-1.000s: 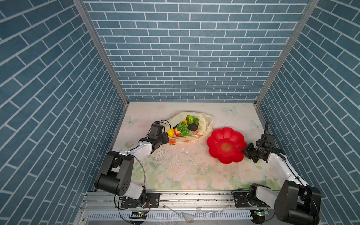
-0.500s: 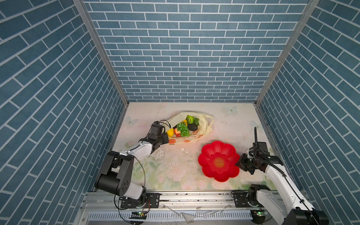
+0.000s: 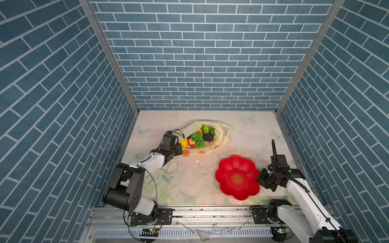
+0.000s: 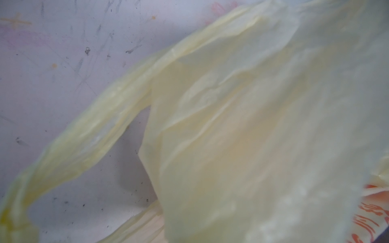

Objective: Take fruits out of the plastic bag
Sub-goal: Place the plate at the bottom-center of the table, then move the plastic bag to the center of the table.

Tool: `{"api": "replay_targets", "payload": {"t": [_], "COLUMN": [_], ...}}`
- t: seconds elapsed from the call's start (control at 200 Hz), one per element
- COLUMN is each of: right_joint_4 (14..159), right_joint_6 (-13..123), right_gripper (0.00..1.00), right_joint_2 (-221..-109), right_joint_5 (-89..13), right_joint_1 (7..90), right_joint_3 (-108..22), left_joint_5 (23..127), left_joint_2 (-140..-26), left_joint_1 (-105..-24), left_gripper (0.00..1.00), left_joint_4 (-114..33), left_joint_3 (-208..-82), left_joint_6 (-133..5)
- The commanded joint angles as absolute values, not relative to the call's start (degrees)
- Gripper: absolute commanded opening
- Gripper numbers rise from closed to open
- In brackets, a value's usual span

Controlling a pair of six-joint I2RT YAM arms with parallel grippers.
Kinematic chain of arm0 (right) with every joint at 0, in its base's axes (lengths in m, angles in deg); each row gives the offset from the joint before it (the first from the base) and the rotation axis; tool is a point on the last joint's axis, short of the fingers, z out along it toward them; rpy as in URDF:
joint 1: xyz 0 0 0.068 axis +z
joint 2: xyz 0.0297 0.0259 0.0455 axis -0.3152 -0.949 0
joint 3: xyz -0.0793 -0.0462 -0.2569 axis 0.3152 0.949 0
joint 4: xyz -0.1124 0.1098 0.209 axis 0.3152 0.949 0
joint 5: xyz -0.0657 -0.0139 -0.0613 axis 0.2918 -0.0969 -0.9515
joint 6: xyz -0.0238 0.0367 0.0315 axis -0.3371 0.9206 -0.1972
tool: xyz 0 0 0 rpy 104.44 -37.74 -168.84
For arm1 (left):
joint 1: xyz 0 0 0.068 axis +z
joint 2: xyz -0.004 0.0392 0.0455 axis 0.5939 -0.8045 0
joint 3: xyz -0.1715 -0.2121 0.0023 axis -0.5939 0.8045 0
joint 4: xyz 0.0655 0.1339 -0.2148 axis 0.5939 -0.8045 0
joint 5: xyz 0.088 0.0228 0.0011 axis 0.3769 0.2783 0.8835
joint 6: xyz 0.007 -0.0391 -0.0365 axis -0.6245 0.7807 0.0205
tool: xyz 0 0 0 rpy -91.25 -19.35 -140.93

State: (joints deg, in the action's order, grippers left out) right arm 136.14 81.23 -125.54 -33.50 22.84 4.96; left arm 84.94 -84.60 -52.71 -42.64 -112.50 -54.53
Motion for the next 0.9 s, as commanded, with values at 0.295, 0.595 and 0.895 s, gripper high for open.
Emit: {"api": "replay_targets", "payload": {"t": [0.295, 0.595, 0.895], "right_joint_4": [138.1, 126.6, 111.8], "right_joint_6": [82.0, 76.7, 66.0], "right_gripper": [0.51, 0.64, 0.73], "right_joint_2": [-123.8, -138.6, -165.6], "right_joint_5": [-40.1, -54.2, -53.5], "right_joint_1": [23.9, 35.8, 46.6], "right_joint_3": [-1.6, -18.6, -37.1], "left_joint_5": [85.2, 85.1, 83.5], "left_joint_2": [-84.2, -83.9, -83.4], "left_joint_1": [-52.8, -53.3, -53.7], "left_gripper": [0.03, 0.03, 0.09], "left_joint_4": [-43.1, -42.9, -42.9], "left_joint_3": [-111.8, -111.8, -111.8], "left_joint_6": [-55.4, -55.6, -56.5]}}
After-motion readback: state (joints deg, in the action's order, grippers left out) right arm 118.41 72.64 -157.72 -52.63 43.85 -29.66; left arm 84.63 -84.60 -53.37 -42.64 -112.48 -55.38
